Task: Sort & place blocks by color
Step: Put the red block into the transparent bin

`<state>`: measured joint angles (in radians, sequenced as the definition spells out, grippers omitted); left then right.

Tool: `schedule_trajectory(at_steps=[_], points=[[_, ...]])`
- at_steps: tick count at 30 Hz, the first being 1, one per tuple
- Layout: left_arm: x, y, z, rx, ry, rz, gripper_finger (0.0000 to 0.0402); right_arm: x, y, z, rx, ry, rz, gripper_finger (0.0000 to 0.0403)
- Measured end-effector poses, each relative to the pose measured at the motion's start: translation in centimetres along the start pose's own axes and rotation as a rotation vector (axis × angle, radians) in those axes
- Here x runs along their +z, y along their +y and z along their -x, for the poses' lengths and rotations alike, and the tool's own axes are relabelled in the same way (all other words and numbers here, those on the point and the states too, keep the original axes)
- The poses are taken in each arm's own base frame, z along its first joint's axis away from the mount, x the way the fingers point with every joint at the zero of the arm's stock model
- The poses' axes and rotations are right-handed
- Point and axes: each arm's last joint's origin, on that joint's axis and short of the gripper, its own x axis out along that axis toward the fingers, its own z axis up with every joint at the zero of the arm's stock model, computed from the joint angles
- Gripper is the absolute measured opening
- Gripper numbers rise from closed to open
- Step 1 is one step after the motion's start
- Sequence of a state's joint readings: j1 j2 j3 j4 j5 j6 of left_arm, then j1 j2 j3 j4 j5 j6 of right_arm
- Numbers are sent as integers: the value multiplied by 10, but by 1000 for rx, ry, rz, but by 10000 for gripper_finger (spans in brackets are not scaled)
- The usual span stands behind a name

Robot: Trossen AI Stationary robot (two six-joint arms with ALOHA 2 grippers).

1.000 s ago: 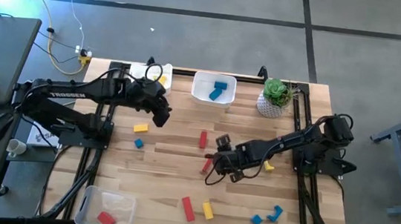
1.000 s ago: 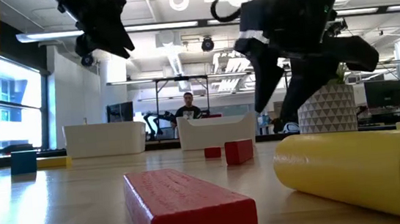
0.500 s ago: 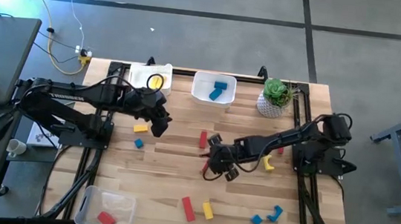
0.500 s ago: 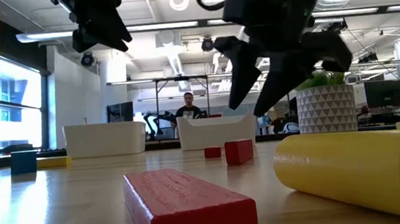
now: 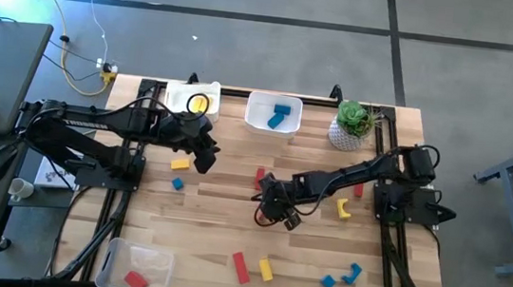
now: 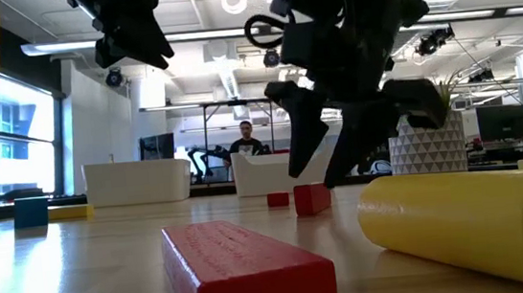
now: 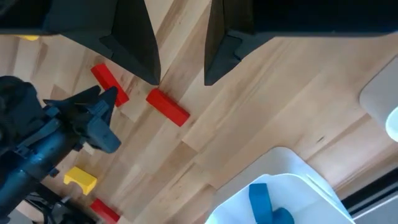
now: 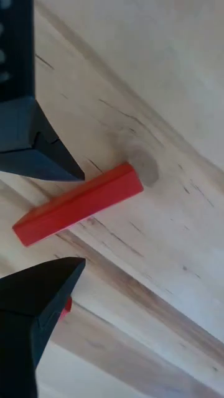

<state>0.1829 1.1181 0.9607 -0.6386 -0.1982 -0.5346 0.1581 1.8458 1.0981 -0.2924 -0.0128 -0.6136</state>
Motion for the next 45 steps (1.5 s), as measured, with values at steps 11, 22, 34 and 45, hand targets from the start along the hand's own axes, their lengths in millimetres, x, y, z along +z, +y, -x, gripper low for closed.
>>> schedule_trajectory(at_steps=[11, 22, 34, 45], points=[[0, 1, 0, 19, -11, -15, 111, -9, 0, -19, 47, 29, -26, 172], [1, 1, 0, 45, -26, -15, 111, -11, 0, -18, 42, 50, -211, 30], [1, 1, 0, 39, -31, -78, 111, -8, -16, 6, -91, 10, -381, 32], [0, -1, 0, -20, 1, -194, 126, -10, -43, 42, -218, -105, -549, 37]])
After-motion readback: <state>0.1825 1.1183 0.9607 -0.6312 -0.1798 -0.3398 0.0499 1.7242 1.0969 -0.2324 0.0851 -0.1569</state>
